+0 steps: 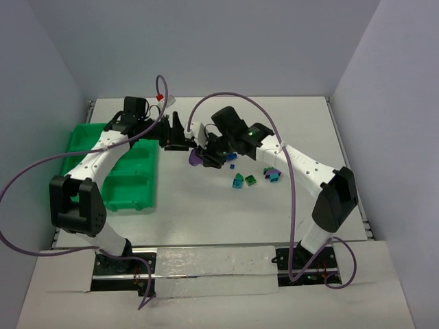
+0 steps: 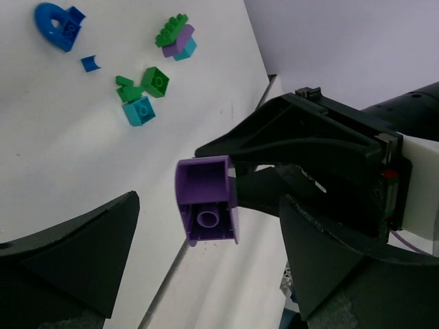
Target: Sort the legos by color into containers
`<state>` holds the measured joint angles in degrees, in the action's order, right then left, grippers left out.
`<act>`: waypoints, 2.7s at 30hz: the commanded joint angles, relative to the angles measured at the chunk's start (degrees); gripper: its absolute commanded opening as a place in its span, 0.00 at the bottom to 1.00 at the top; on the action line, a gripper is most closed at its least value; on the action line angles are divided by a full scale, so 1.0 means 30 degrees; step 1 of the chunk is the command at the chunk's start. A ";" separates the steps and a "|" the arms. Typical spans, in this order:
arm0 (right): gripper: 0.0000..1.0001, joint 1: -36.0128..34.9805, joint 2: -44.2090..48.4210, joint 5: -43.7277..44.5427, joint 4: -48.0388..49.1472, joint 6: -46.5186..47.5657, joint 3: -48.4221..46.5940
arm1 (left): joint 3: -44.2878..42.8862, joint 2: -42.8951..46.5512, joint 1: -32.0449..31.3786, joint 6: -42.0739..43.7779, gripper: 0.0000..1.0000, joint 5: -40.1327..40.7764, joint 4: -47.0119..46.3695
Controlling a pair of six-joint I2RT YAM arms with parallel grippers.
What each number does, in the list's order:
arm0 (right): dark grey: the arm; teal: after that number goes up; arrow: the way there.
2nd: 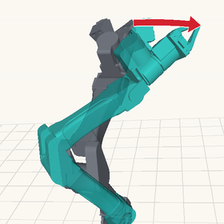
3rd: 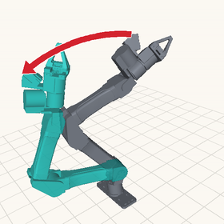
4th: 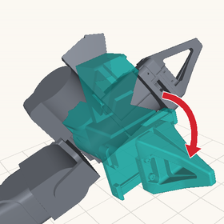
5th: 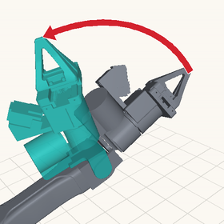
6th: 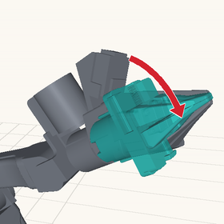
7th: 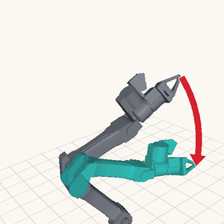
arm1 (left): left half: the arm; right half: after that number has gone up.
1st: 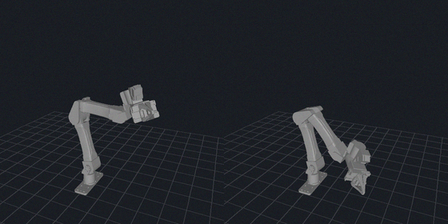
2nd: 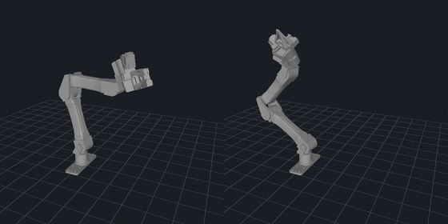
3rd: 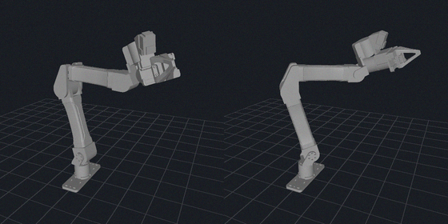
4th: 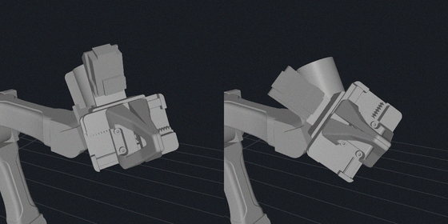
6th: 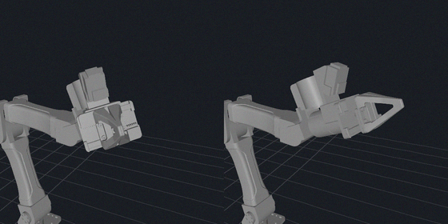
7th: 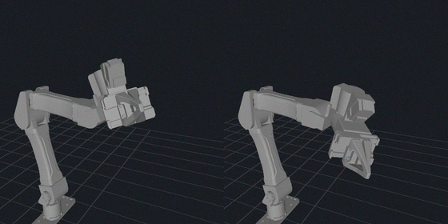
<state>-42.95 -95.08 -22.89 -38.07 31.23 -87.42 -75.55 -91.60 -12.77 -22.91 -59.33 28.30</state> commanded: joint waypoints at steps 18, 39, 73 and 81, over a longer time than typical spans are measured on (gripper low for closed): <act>0.00 -0.0477 0.0140 0.2322 0.2815 -0.1591 -0.0771 | 0.0953 -0.0082 -0.0577 -0.1094 0.17 -0.2197 -0.2020; 0.00 -0.0387 0.1249 0.1999 0.3169 -0.1331 0.2012 | -0.2201 0.2346 1.4114 1.3338 0.00 0.8905 0.9844; 0.00 0.0788 -0.2656 -0.4169 0.3516 -0.8685 -0.4133 | 0.3958 0.3333 1.5975 1.4379 0.36 1.8745 0.4869; 0.00 0.0965 -0.3495 -0.4739 0.5292 -1.1111 -0.4723 | 0.3080 0.4147 1.5975 1.4749 0.79 1.6121 0.6190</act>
<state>-40.86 -104.99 -35.16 -27.35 3.59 -98.70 -63.36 -81.97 34.74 21.17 -4.74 45.58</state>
